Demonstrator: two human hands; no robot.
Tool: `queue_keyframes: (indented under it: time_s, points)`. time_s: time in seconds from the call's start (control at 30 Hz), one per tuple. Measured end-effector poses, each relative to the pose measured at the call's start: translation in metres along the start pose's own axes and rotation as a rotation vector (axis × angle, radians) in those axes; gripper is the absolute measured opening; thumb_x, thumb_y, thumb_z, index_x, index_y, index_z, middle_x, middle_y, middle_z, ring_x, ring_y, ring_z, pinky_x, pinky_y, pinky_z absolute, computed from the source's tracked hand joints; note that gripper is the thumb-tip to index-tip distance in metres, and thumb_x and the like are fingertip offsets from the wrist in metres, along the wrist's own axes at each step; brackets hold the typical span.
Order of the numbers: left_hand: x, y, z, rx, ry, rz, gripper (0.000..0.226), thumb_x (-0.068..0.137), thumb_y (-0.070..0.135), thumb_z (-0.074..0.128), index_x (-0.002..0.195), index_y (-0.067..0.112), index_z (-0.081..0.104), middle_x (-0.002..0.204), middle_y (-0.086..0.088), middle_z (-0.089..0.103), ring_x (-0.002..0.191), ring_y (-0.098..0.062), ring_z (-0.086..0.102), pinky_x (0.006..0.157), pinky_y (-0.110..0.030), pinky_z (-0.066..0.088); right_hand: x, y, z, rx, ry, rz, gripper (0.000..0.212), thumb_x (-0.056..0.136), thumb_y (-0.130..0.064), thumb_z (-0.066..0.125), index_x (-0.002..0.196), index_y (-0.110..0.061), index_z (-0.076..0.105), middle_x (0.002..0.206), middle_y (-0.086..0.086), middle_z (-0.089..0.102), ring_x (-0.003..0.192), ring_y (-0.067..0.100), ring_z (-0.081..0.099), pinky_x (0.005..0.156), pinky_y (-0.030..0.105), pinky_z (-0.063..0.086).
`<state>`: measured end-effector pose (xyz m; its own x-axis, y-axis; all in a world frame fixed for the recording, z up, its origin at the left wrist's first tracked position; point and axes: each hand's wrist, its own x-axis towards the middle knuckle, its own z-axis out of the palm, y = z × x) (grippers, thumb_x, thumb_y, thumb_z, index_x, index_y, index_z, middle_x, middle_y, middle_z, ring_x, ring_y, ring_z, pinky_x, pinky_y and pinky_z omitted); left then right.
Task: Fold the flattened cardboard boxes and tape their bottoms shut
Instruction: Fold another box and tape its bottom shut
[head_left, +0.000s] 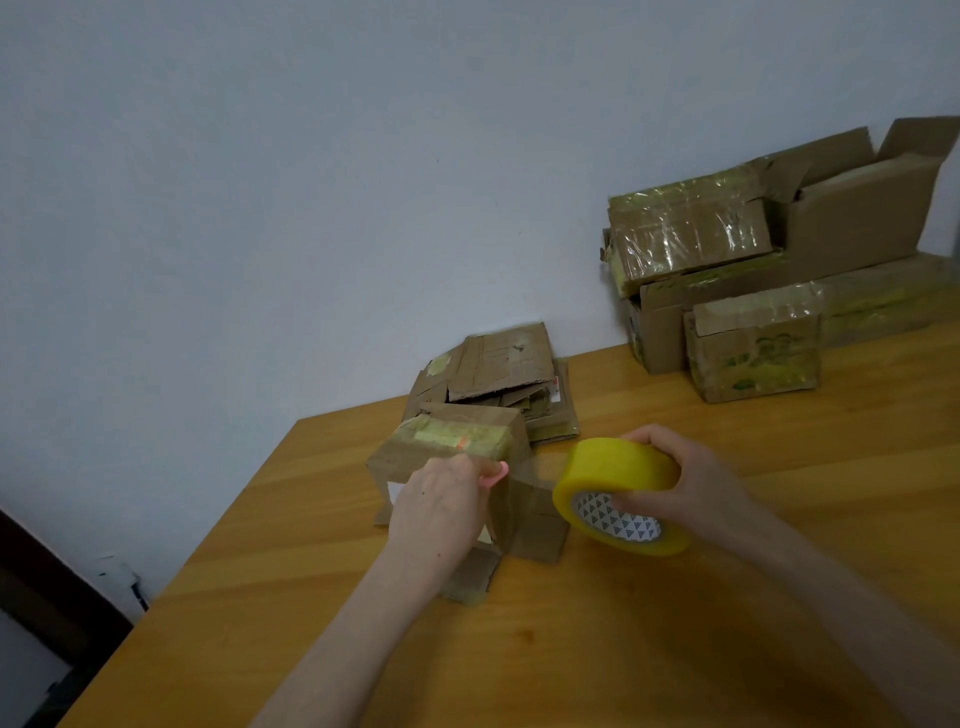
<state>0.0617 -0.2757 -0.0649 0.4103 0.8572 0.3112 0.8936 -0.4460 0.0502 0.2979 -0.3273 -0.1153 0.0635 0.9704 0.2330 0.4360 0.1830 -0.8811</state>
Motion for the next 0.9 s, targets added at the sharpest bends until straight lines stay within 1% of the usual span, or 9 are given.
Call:
queue_keyframes:
  time_s: [0.17,0.23,0.3,0.37,0.5,0.63,0.7,0.77,0.9]
  points:
    - [0.005,0.004,0.000,0.066,-0.031,0.004,0.032,0.100,0.038,0.043,0.123,0.027,0.061,0.079,0.002,0.069,0.057,-0.009,0.060,0.061,-0.024,0.055,-0.001,-0.005,0.003,-0.012,0.006,-0.012,0.044,0.070,-0.021,0.081,0.105,-0.026,0.055,0.102,-0.010,0.058,0.085,0.011,0.061,0.061,0.028,0.057]
    - [0.002,0.002,-0.003,0.050,-0.025,-0.002,0.032,0.099,0.040,0.043,0.122,0.027,0.062,0.071,0.006,0.065,0.050,-0.006,0.055,0.058,-0.023,0.055,-0.001,-0.006,0.003,-0.020,0.015,-0.013,0.044,0.070,-0.021,0.080,0.106,-0.025,0.055,0.101,-0.009,0.058,0.084,0.010,0.060,0.060,0.027,0.056]
    - [-0.003,-0.001,-0.004,0.043,-0.012,-0.010,0.036,0.098,0.046,0.041,0.120,0.028,0.063,0.058,0.011,0.053,0.046,-0.004,0.050,0.056,-0.022,0.054,-0.002,-0.007,0.003,-0.026,0.027,-0.004,0.042,0.071,-0.022,0.080,0.104,-0.027,0.055,0.100,-0.010,0.057,0.085,0.010,0.059,0.061,0.027,0.055]
    - [-0.006,-0.002,-0.006,0.085,-0.016,-0.025,0.040,0.096,0.051,0.037,0.116,0.028,0.064,0.059,0.010,0.053,0.047,-0.004,0.051,0.054,-0.022,0.053,-0.002,-0.006,0.002,-0.024,0.022,0.006,0.041,0.071,-0.023,0.079,0.103,-0.029,0.054,0.101,-0.011,0.056,0.085,0.009,0.058,0.059,0.023,0.054]
    - [0.004,0.009,-0.007,0.291,-0.071,-0.025,0.042,0.098,0.048,0.033,0.117,0.025,0.061,0.077,0.004,0.059,0.059,-0.008,0.053,0.056,-0.023,0.047,0.000,-0.006,0.004,-0.050,0.006,0.017,0.044,0.071,-0.023,0.079,0.107,-0.028,0.053,0.105,-0.009,0.055,0.089,0.009,0.058,0.059,0.022,0.053]
    - [0.014,0.024,-0.007,0.367,-0.129,0.001,0.033,0.101,0.038,0.036,0.122,0.023,0.057,0.097,-0.001,0.061,0.082,-0.017,0.059,0.063,-0.025,0.042,-0.001,-0.009,0.005,-0.077,0.006,0.033,0.045,0.072,-0.024,0.079,0.107,-0.029,0.052,0.104,-0.012,0.052,0.087,0.008,0.056,0.059,0.021,0.051]
    - [0.010,0.024,-0.009,0.330,-0.117,-0.019,0.038,0.100,0.044,0.033,0.114,0.020,0.060,0.090,0.000,0.062,0.077,-0.016,0.061,0.063,-0.025,0.040,-0.003,-0.010,0.004,-0.059,0.015,0.034,0.044,0.072,-0.025,0.078,0.107,-0.029,0.052,0.103,-0.013,0.052,0.087,0.008,0.056,0.058,0.021,0.050]
    - [0.000,0.013,-0.005,0.237,-0.100,-0.002,0.044,0.097,0.051,0.031,0.112,0.023,0.061,0.081,0.003,0.063,0.067,-0.011,0.059,0.062,-0.022,0.047,-0.005,-0.012,0.003,-0.044,0.015,0.021,0.043,0.072,-0.026,0.079,0.106,-0.028,0.053,0.101,-0.015,0.053,0.086,0.007,0.056,0.059,0.021,0.051]
    - [-0.037,-0.022,0.020,-0.046,-0.039,0.044,0.033,0.097,0.051,0.037,0.118,0.040,0.059,0.076,0.006,0.067,0.063,-0.008,0.062,0.059,-0.024,0.055,-0.008,-0.008,0.000,0.005,0.052,0.058,0.039,0.073,-0.027,0.078,0.102,-0.029,0.052,0.099,-0.013,0.055,0.083,0.006,0.058,0.054,0.017,0.048]
